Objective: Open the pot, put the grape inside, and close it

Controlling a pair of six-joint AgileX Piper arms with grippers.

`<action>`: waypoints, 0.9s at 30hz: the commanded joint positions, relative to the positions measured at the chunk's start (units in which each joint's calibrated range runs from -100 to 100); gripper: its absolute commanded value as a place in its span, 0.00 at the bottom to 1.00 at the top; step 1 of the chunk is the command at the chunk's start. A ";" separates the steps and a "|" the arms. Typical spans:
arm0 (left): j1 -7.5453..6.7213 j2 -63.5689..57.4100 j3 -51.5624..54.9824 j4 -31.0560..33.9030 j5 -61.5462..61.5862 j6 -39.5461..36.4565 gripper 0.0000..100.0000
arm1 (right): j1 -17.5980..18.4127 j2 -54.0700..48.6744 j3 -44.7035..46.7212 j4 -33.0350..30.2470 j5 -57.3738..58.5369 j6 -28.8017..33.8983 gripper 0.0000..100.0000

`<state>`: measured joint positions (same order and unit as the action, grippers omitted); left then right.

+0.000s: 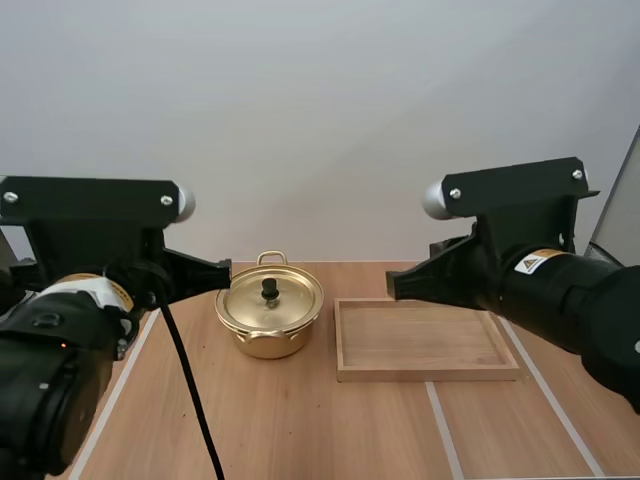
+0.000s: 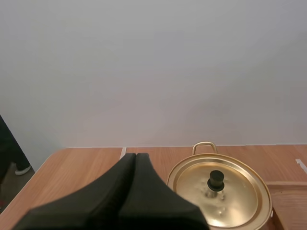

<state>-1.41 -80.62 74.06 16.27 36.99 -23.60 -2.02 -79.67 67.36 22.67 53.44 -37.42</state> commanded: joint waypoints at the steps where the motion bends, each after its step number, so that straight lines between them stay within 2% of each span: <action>1: 0.09 -0.26 5.71 0.67 -10.89 2.07 0.00 | 0.05 -0.53 3.73 -0.32 -5.74 -3.57 0.00; 7: 0.09 -0.26 17.19 0.67 -25.81 2.09 0.00 | 0.05 -0.53 12.02 -0.67 -16.84 -4.64 0.00; 12: 0.09 -0.26 24.28 0.67 -31.56 2.00 0.00 | 0.05 -0.53 19.40 -0.75 -23.97 -4.64 0.00; 16: 0.09 -0.26 25.94 0.67 -32.10 0.59 0.00 | 0.05 -0.53 24.35 -0.75 -27.70 -4.64 0.00; 20: 0.09 -0.26 25.94 0.67 -27.45 -0.55 0.00 | 0.05 -0.53 28.11 -0.75 -30.97 -4.64 0.00; 27: 0.09 -0.26 25.94 0.84 -25.35 -0.55 0.00 | 0.05 -0.53 29.68 -0.75 -32.30 -4.64 0.00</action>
<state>-1.41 -80.62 99.77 16.46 11.58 -23.41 -2.02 -79.79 96.86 22.24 22.88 -41.53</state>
